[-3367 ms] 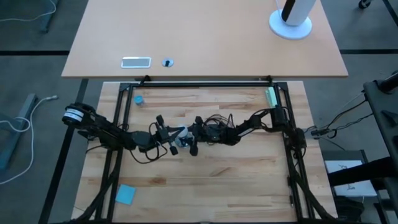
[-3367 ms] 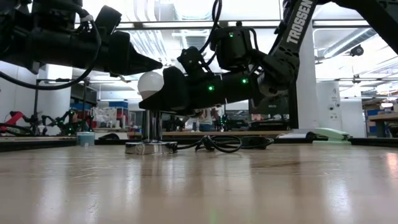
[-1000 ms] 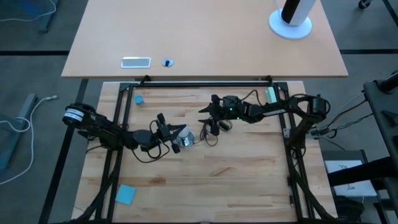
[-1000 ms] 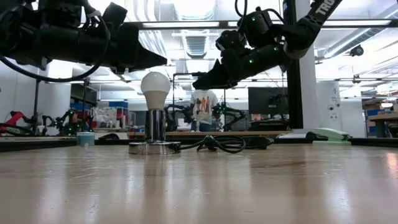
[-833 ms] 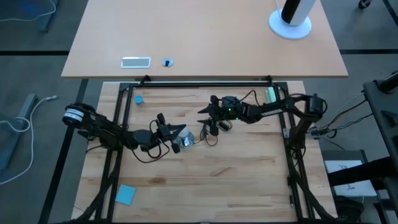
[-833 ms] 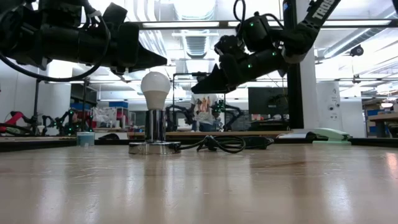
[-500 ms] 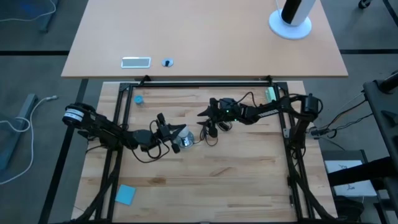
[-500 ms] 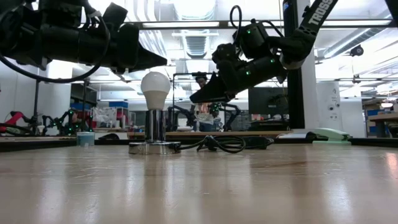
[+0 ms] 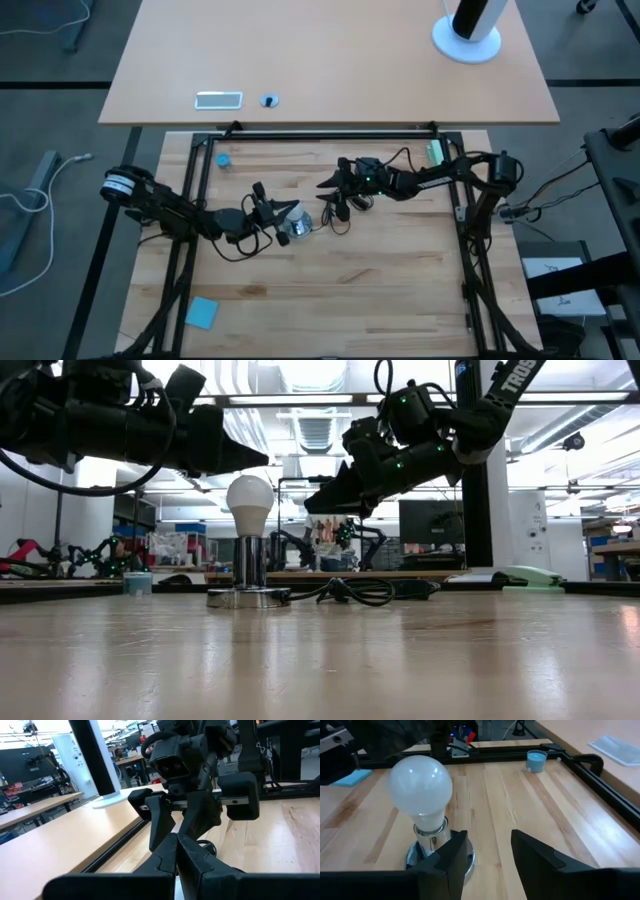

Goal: Screw lightbulb
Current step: Insert the lightbulb into the lamp

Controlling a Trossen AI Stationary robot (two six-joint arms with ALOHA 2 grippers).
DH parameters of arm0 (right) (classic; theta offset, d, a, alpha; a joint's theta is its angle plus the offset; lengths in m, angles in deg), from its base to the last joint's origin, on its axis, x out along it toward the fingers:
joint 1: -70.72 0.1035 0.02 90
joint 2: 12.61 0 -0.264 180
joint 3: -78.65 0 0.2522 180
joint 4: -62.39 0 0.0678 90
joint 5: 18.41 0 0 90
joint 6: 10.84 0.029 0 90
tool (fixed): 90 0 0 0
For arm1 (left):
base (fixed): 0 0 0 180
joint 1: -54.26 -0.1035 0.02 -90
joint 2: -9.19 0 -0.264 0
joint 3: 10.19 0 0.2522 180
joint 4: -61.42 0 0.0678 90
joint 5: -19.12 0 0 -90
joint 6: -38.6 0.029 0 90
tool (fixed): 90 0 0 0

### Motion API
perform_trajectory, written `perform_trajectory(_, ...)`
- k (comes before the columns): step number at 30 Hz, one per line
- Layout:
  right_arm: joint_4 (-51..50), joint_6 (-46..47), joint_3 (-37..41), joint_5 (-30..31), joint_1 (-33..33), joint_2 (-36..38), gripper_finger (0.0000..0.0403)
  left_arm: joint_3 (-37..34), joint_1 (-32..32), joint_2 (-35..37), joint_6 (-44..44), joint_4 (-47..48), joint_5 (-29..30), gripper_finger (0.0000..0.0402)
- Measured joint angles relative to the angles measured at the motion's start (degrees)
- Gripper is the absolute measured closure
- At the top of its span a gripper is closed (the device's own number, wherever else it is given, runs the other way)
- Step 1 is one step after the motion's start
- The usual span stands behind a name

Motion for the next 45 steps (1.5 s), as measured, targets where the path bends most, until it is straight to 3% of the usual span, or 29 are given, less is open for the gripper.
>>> perform_trajectory(20, 1.7, 0.9, 0.0, 0.57, 0.2, 0.28, 0.0343, 0.19, 0.0, 0.0, -1.22, 0.0, 0.0, 0.0401)
perform_trajectory(28, 7.42, 0.88, 0.0, -1.31, 2.69, 0.74, 0.0396, 0.41, 0.13, 0.94, -0.75, -0.16, 0.03, 0.0376)
perform_trajectory(32, 8.17, 0.19, 0.0, 0.9, 4.42, -0.25, 0.04, 0.38, 0.94, 4.23, 0.05, 0.51, 0.04, 0.0366)
perform_trajectory(35, 9.92, -0.33, -0.25, 3.15, 4.81, -0.26, 0.0402, 0.3, 2.04, 8.32, -0.48, 6.16, 0.18, 0.0367)
perform_trajectory(38, 6.63, 0.73, -2.52, 1.18, 4.79, -0.22, 0.0402, 0.3, 3.94, 14.28, -3.17, 16.11, 1.48, 0.0378)
perform_trajectory(41, -0.06, 0.66, -4.01, 0.65, 4.86, -0.26, 0.0402, 0.33, 5.89, 20.8, -11.79, 32.47, 2.66, 0.0396)
perform_trajectory(45, 1.55, 2.5, -3.87, 0.66, 5.21, -1.56, 0.0402, 0.25, 8.37, 25.46, -24.13, 48.99, 2.84, 0.0398)
